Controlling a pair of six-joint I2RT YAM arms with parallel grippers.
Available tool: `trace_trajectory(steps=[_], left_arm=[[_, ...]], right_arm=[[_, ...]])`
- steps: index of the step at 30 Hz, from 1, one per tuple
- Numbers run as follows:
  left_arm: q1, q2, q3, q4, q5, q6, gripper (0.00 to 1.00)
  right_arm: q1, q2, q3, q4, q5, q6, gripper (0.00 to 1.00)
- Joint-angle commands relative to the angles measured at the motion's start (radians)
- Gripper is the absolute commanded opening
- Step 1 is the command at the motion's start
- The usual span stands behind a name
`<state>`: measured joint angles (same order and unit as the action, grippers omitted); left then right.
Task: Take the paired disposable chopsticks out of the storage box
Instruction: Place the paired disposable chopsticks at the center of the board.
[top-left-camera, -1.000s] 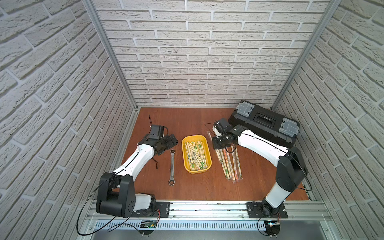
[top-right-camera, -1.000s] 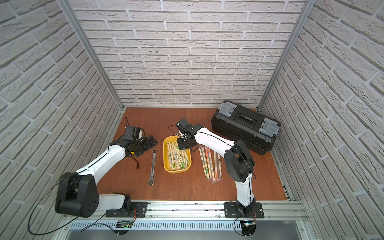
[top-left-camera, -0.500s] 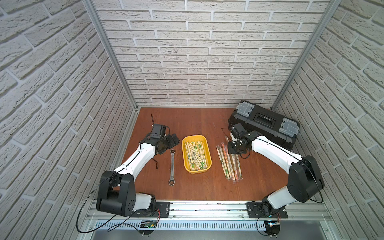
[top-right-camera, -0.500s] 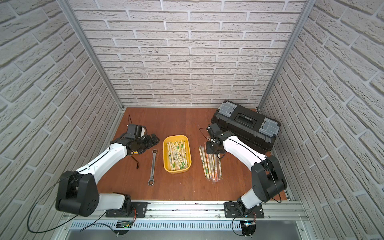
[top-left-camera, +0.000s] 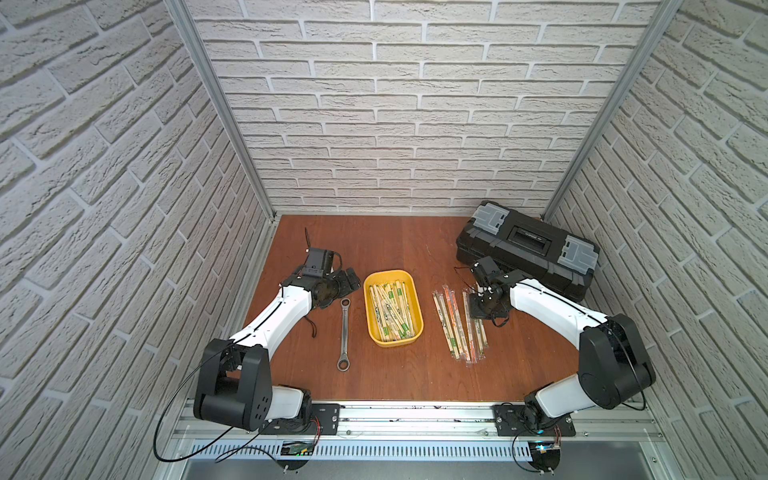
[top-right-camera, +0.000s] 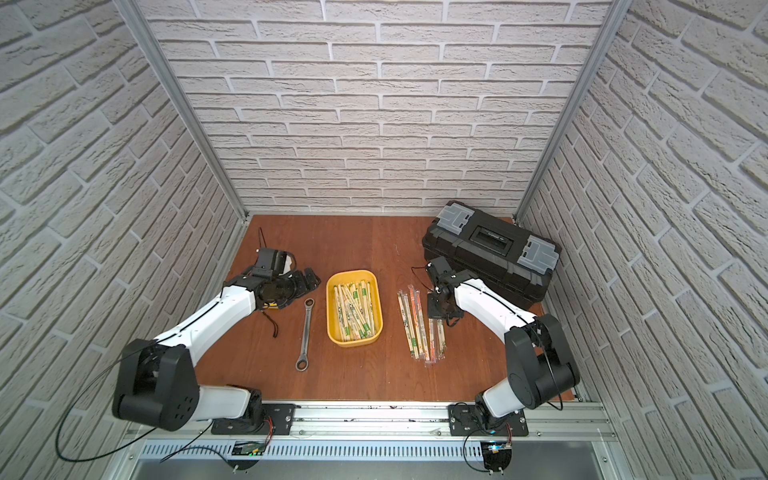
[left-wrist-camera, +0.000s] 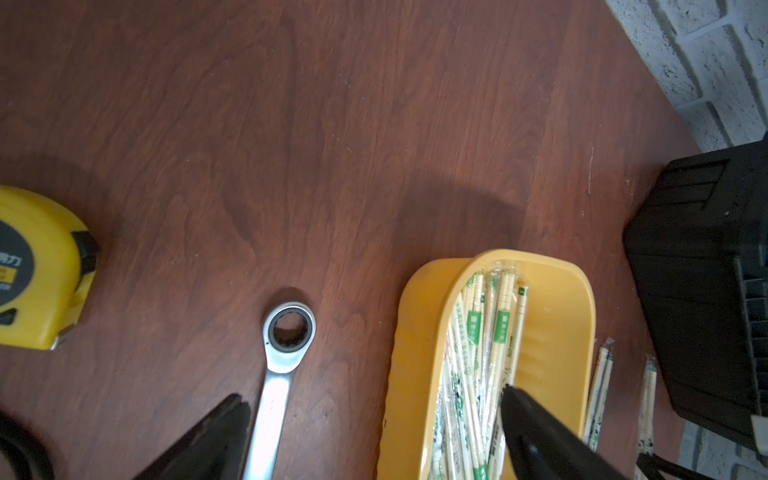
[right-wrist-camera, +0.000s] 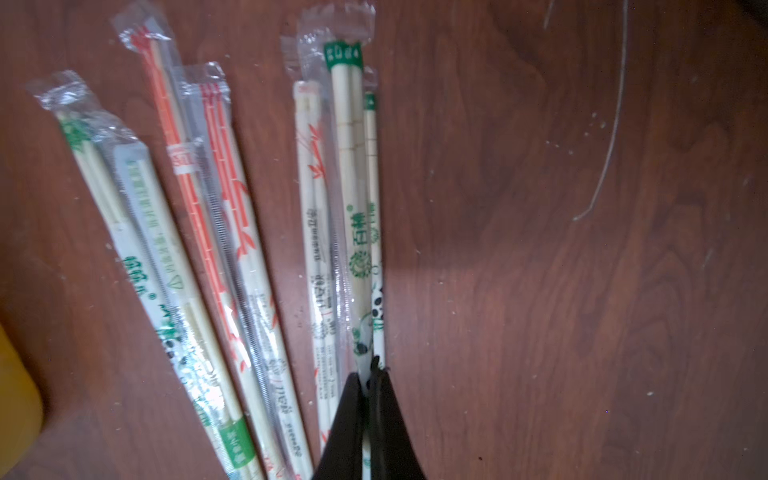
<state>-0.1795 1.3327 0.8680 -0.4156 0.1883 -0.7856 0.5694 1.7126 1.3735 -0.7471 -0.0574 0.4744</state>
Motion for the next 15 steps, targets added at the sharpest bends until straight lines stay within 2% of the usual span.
trace_trajectory(steps=[1,8,15], left_arm=[[-0.016,0.009,0.036,0.004,-0.002,0.014,0.98],[-0.034,0.030,0.045,0.009,-0.004,0.013,0.98],[-0.040,0.035,0.045,0.012,-0.005,0.012,0.98]], right_arm=[[-0.064,-0.096,-0.116,0.000,0.053,0.013,0.05],[-0.197,-0.225,-0.343,-0.015,0.143,-0.002,0.05],[-0.261,-0.207,-0.411,-0.022,0.220,-0.036,0.04]])
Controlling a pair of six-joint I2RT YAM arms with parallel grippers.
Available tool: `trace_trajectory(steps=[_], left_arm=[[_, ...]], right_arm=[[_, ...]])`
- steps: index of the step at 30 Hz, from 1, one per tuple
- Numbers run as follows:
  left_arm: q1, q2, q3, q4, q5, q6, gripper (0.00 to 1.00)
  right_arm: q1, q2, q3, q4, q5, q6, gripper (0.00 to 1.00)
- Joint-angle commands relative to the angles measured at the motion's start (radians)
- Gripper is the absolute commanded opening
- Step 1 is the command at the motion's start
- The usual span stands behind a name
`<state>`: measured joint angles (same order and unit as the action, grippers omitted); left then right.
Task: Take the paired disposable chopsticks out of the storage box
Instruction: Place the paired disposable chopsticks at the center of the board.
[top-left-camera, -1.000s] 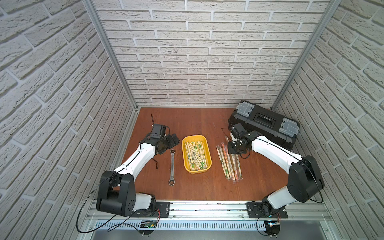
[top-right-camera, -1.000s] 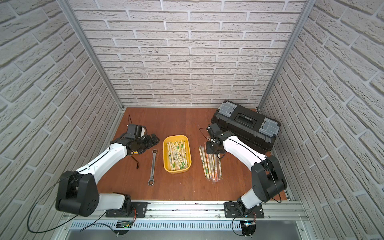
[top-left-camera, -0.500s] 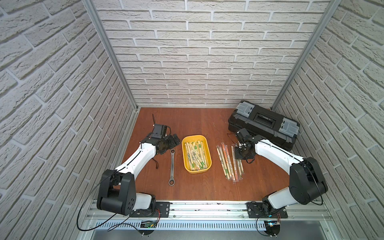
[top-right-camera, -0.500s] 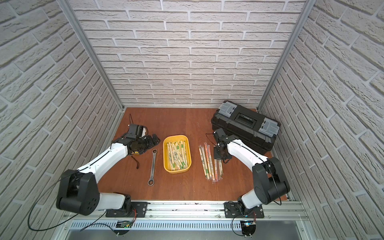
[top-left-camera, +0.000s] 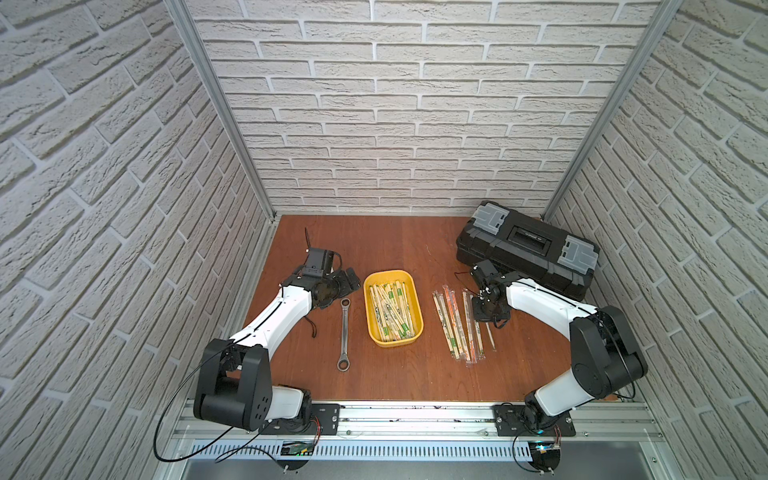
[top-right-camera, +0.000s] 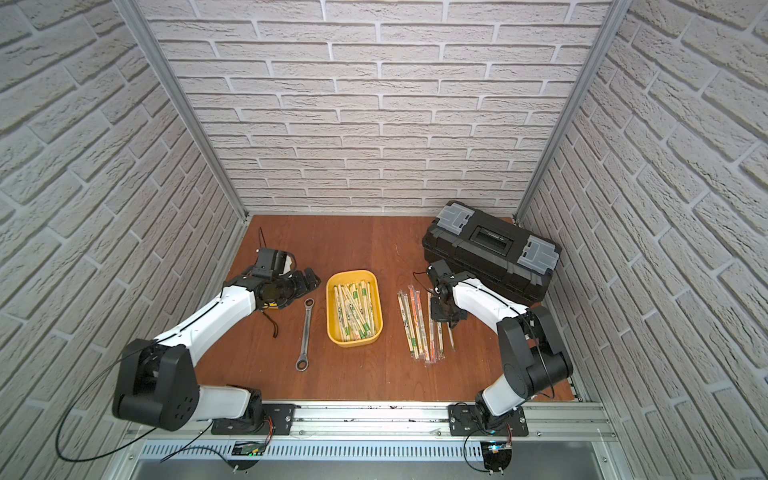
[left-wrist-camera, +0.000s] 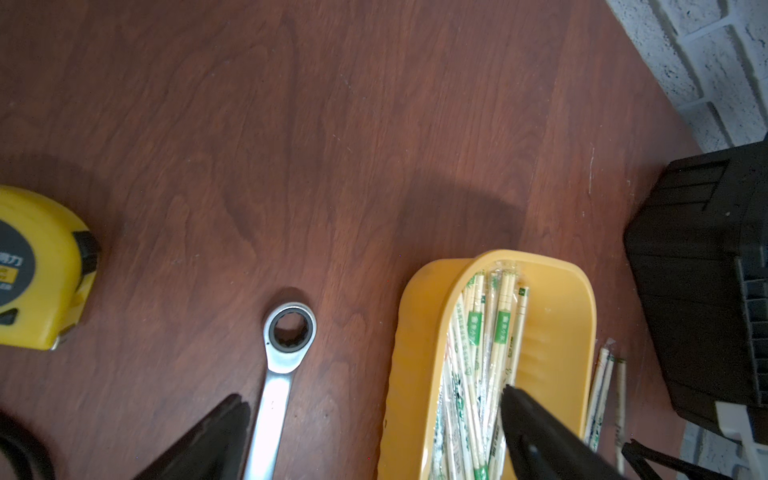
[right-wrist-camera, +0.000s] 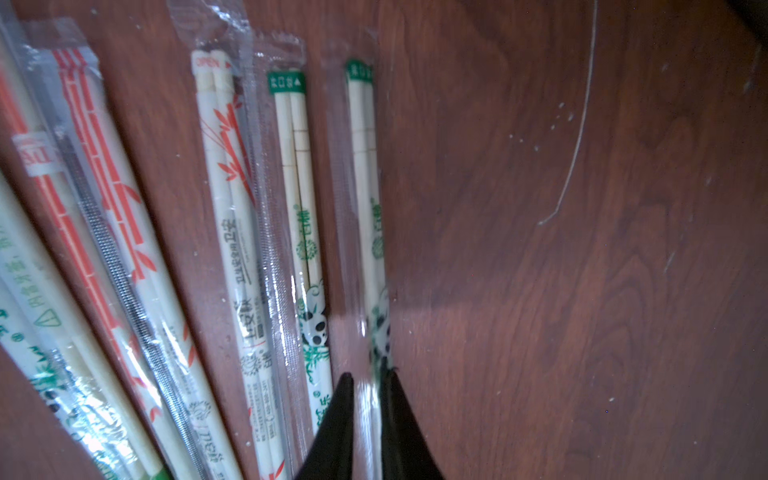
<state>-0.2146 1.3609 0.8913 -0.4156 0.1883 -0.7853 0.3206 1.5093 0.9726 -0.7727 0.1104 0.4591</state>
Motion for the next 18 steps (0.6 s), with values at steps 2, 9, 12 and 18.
trace_trajectory(steps=[2,9,12,18], left_arm=[[-0.007,0.006,0.020,0.012,-0.006,0.010,0.98],[-0.008,0.003,0.013,0.011,-0.010,0.008,0.98],[-0.006,0.000,0.010,0.014,-0.010,0.009,0.98],[-0.007,-0.002,0.005,0.017,-0.010,0.008,0.98]], right_arm=[[-0.016,0.011,-0.015,0.012,0.063,-0.026,0.04],[-0.017,0.055,-0.021,0.029,0.080,-0.036,0.09],[-0.017,0.061,-0.027,0.031,0.089,-0.039,0.14],[-0.017,0.037,-0.025,0.020,0.075,-0.033,0.24]])
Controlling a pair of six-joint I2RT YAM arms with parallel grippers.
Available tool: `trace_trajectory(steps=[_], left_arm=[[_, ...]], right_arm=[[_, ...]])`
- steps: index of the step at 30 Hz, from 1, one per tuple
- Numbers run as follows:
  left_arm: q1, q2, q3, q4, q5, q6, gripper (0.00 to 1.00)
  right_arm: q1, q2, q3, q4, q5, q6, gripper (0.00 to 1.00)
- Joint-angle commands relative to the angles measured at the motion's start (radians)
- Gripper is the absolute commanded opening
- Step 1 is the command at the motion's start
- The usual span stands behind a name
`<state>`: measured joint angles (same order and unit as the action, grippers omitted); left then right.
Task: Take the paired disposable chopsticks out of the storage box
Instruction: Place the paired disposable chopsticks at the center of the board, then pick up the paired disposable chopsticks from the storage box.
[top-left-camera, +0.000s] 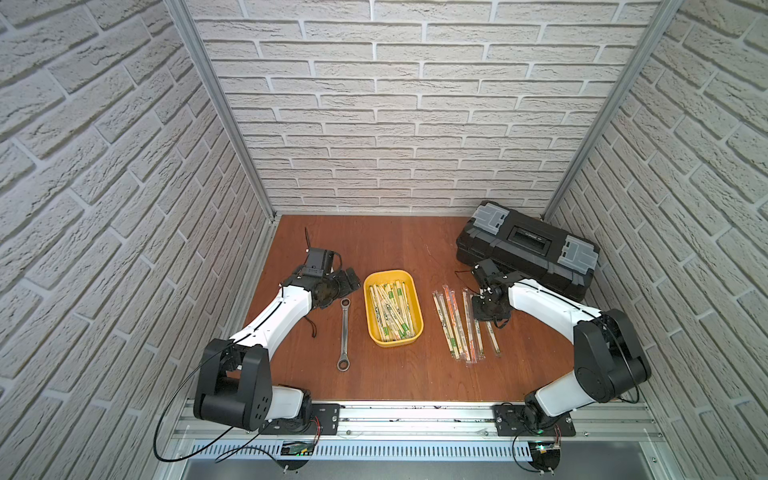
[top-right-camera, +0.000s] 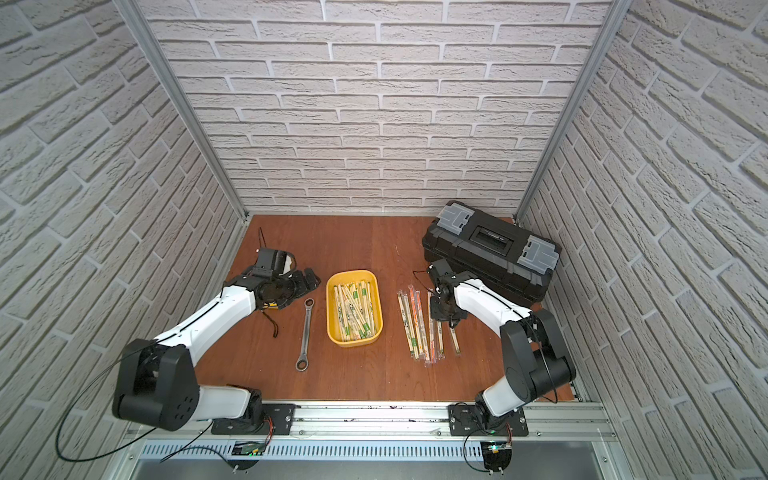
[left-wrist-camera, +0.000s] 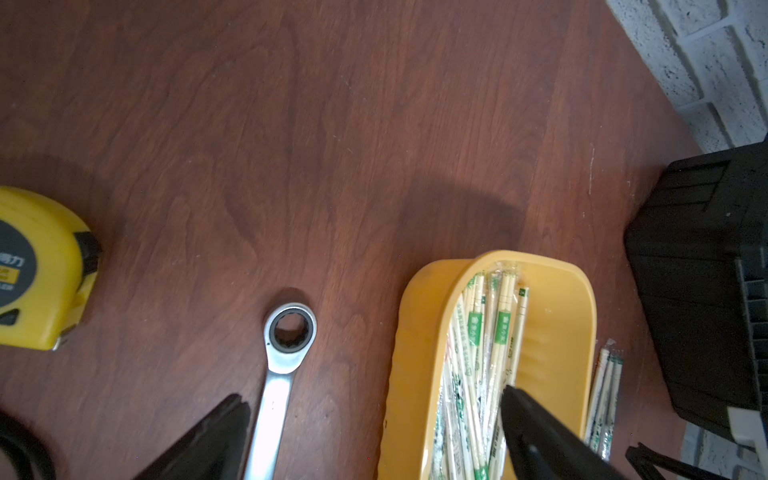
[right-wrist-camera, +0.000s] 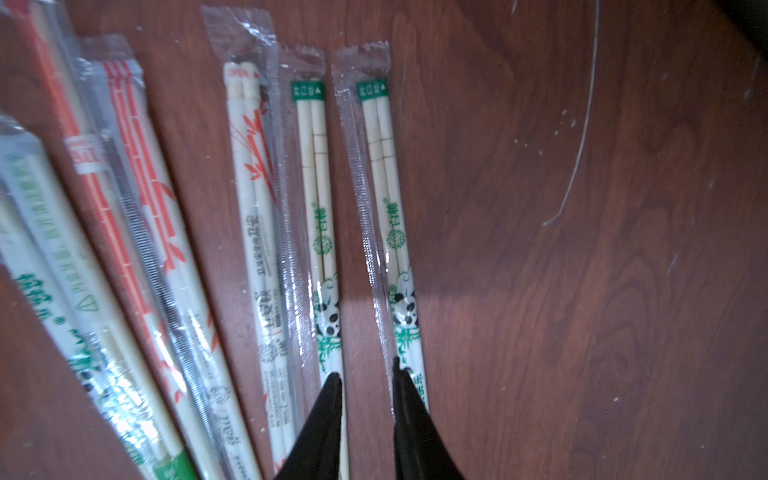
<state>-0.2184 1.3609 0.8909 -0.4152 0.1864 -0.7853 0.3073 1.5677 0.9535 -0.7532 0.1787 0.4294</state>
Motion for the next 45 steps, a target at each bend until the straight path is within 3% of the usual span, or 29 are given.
trace_trajectory(steps=[1,9,16,29,45], left_arm=[[-0.002,-0.002,0.005,0.016,-0.008,0.008,0.98],[0.000,0.004,-0.001,0.019,-0.016,0.008,0.98],[0.019,-0.001,-0.020,0.024,-0.018,-0.001,0.98],[0.072,-0.042,-0.052,0.013,-0.019,0.003,0.98],[0.095,-0.071,-0.074,0.014,-0.008,0.004,0.98]], right_arm=[[-0.004,-0.031,-0.003,-0.003,0.000,-0.001,0.24],[0.004,-0.120,0.075,-0.021,-0.160,0.027,0.25],[0.102,-0.099,0.221,-0.044,-0.223,0.050,0.25],[0.336,0.142,0.473,-0.033,-0.222,0.077,0.25],[0.446,0.458,0.714,-0.090,-0.108,0.088,0.24]])
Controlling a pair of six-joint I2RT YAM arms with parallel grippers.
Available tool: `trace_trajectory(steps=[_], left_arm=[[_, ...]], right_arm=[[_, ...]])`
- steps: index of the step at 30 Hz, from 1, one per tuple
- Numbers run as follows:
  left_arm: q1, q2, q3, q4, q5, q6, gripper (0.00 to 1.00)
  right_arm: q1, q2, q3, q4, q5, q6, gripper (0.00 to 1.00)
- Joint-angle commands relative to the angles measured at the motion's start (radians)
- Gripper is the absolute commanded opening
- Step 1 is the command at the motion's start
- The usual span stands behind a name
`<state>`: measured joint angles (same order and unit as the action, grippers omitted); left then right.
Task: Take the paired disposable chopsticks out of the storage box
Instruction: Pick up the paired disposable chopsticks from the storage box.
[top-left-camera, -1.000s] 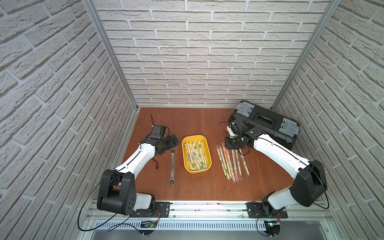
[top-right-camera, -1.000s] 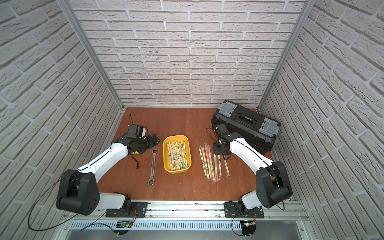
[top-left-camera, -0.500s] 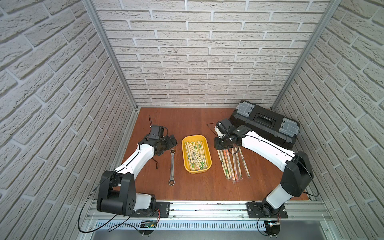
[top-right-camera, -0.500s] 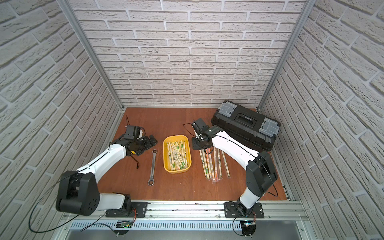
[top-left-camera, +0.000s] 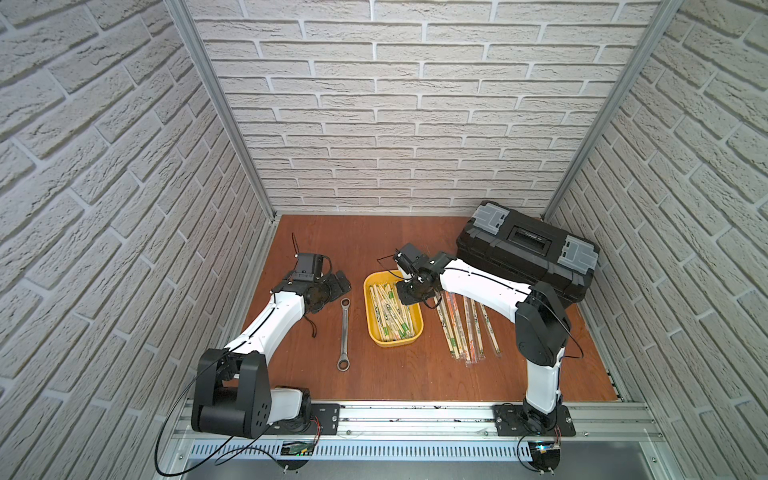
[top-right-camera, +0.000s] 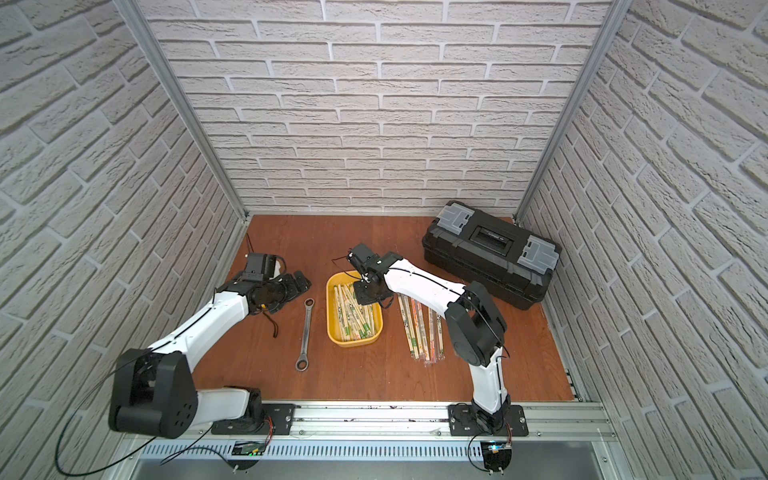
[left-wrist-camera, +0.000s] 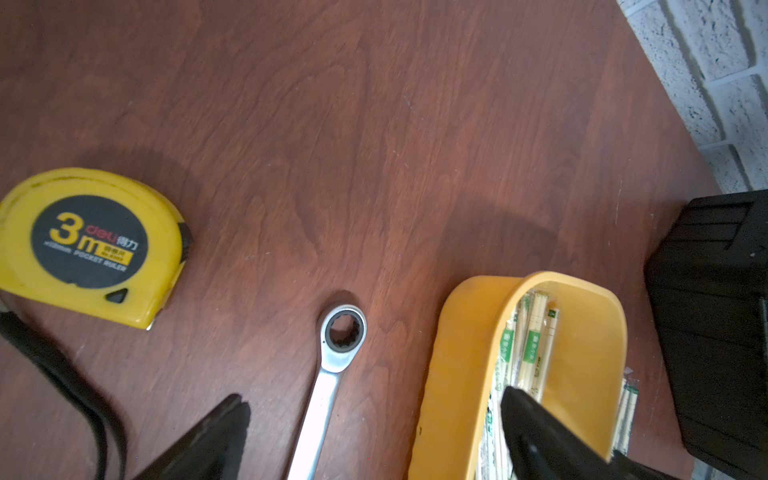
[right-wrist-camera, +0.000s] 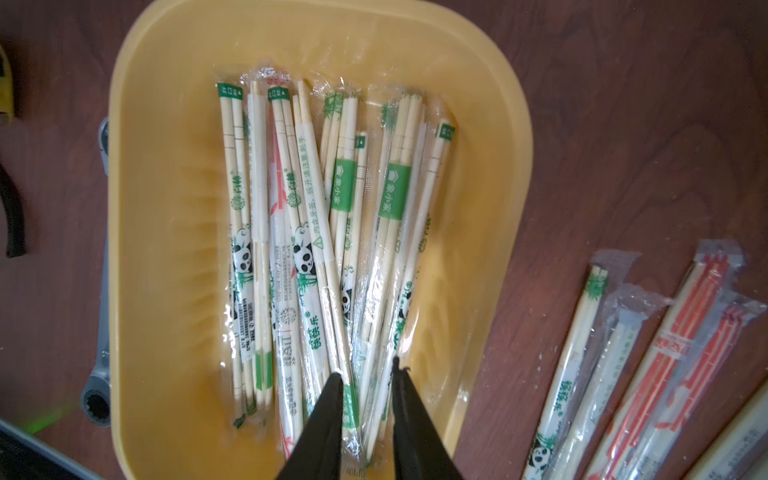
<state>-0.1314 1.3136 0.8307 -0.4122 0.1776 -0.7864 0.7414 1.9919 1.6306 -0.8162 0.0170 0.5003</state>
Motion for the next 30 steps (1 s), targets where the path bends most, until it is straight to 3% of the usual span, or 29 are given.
trace_trajectory(steps=[1,11,21,30], left_arm=[[0.007,-0.025,-0.014,0.012,0.001,0.005,0.98],[0.010,-0.029,-0.023,0.028,0.015,0.004,0.98],[0.010,-0.027,-0.028,0.031,0.018,0.006,0.98],[0.011,-0.027,-0.028,0.035,0.022,0.006,0.98]], right_arm=[[0.014,0.048,0.049,-0.035,0.070,0.019,0.24],[0.020,0.160,0.126,-0.095,0.153,0.036,0.24],[0.018,0.228,0.151,-0.097,0.146,0.053,0.24],[0.016,0.214,0.142,-0.084,0.120,0.056,0.12]])
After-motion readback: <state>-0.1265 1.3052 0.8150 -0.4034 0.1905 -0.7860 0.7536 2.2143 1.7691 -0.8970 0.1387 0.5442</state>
